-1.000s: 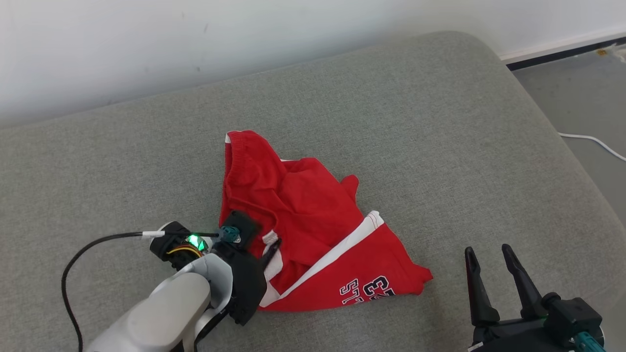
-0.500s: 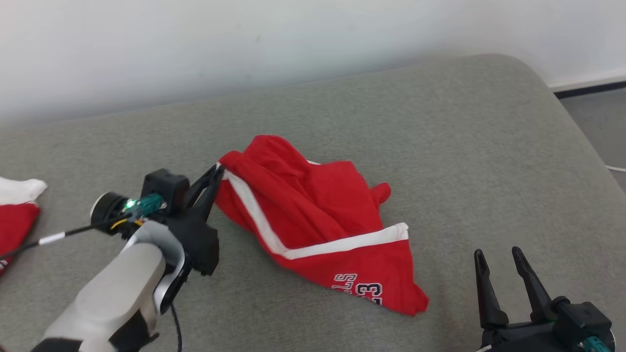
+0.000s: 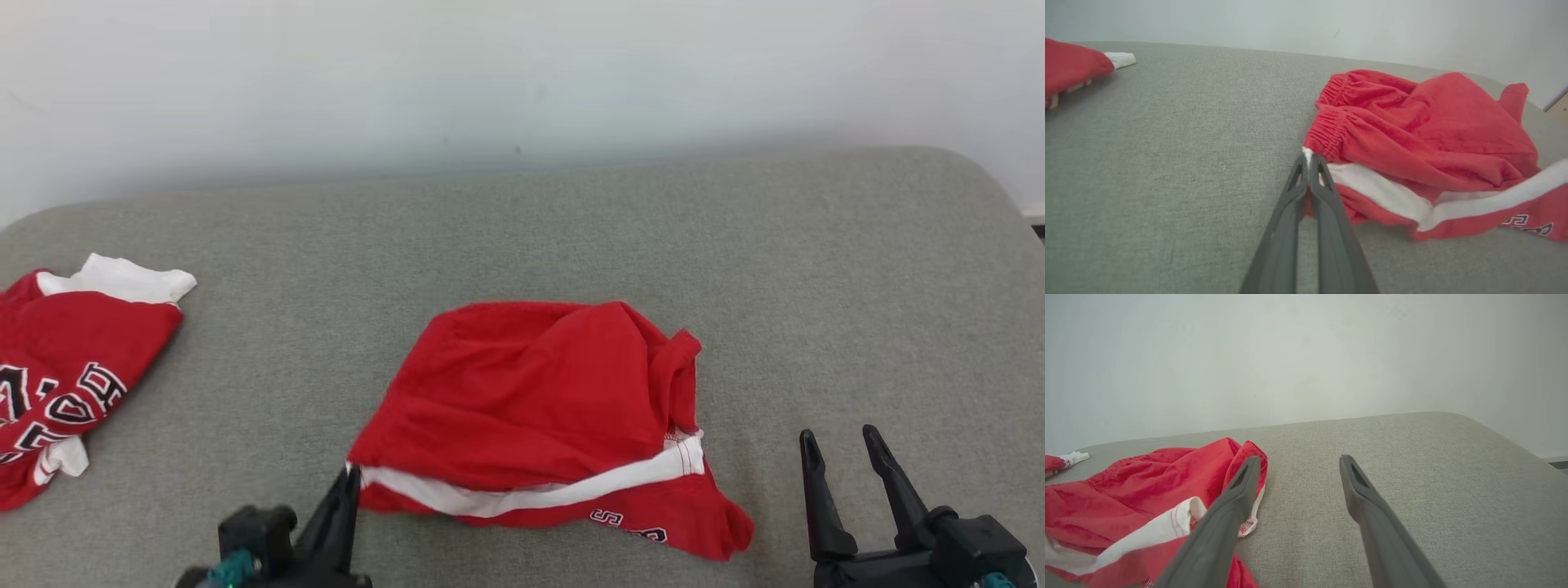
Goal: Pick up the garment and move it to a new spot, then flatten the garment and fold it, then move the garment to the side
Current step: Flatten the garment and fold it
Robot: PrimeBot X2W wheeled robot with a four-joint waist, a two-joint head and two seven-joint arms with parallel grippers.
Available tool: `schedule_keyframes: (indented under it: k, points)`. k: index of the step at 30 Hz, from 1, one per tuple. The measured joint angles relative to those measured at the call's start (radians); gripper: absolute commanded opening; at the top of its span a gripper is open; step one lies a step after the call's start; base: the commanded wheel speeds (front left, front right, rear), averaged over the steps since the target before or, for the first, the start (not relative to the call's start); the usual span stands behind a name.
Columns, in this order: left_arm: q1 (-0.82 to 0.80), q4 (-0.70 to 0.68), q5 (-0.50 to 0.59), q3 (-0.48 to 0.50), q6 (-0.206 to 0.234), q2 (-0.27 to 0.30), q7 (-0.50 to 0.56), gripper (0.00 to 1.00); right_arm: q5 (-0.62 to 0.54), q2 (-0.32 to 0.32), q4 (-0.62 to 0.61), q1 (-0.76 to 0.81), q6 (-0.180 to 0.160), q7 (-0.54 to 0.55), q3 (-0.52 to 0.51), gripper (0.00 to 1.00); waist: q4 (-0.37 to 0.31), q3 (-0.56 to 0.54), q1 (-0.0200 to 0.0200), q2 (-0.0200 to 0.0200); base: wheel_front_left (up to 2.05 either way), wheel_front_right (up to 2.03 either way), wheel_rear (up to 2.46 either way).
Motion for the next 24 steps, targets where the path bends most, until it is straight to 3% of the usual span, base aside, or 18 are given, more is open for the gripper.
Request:
schedule_keyframes:
  k: [3,4,5,6,17,24]
  points:
    - [0.081,-0.009,0.025,0.039,-0.008,-0.027,0.0,0.0,0.0,-0.008,0.004,0.001,0.0,0.0,0.005,1.0,0.013,-0.017,-0.0001,0.0,0.0,0.0,0.0]
    - [0.099,-0.012,0.035,0.051,-0.01,-0.036,0.0,0.2,0.0,-0.009,0.006,0.001,0.0,0.0,0.007,1.0,0.016,-0.022,-0.0001,0.0,0.0,0.0,0.0]
    - [0.111,-0.013,0.049,0.064,-0.016,-0.045,0.0,0.9,0.0,-0.01,0.007,0.001,0.0,0.0,0.01,1.0,0.019,-0.028,0.0,0.0,0.0,0.0,0.0]
    - [0.121,-0.017,0.066,0.078,-0.019,-0.052,0.0,1.0,0.0,-0.011,0.008,0.002,0.0,0.0,0.012,1.0,0.022,-0.034,-0.0001,0.0,0.0,0.0,0.0]
    - [0.21,-0.155,0.223,0.353,-0.089,-0.123,0.0,1.0,0.0,-0.014,0.009,0.019,0.0,0.0,0.023,1.0,0.044,-0.084,-0.0001,-0.0001,0.0,0.0,0.0]
    - [0.284,-0.224,0.331,0.495,-0.107,-0.169,0.0,1.0,0.006,-0.013,0.005,0.023,0.0,0.0,0.026,1.0,0.046,-0.091,0.0,-0.0001,0.0,0.0,0.0]
